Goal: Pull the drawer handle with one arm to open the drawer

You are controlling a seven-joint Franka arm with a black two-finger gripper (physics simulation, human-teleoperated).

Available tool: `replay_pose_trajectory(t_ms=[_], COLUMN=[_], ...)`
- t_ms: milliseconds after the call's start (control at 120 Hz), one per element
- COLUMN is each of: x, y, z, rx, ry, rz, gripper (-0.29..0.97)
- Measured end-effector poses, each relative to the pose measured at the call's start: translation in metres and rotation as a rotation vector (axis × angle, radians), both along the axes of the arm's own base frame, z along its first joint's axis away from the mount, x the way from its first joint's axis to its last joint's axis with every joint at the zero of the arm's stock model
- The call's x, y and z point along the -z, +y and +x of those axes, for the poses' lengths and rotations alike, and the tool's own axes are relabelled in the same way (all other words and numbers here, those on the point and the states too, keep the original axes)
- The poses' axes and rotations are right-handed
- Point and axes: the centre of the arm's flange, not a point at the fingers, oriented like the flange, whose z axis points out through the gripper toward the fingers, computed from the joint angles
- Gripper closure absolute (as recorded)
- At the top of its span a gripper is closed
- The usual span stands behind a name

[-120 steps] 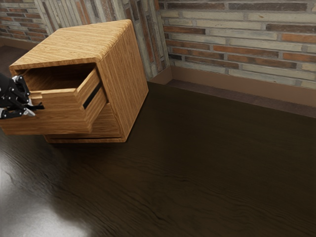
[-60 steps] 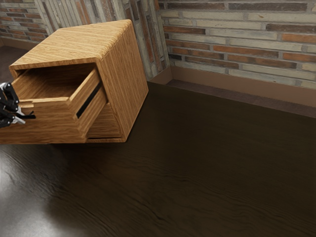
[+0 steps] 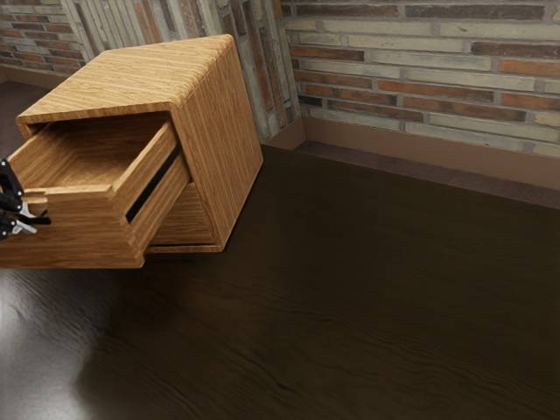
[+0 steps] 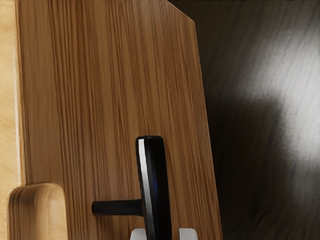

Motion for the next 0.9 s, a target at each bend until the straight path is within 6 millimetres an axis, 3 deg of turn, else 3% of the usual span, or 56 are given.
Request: replay_pose_trajectory(t_ms=[133,433,517,633,692,758,825,900], x=[-0.001,-0.004,-0.025,-0.077,-0.117,-0.149,-0.156,-0.146], y=[0.000,-0.001,-0.006,-0.018,-0.038,-0.058,-0.067,-0.071], z=[-0.006,-0.010,-0.013,-0.017,0.006,0.053,0.098,0.144], rx=[-0.003,-0.008,-0.007,0.002,0.028,0.059,0.079,0.087], ry=[0.005,0.037,0.027,-0.002,-0.001,0.040,0.107,0.197], rz=[-0.007,-0.018,-0.004,0.018,0.051,0.081,0.067,0.030], gripper=[0.74,0.58,0.55,0.52,0.51,0.48,0.42,0.30])
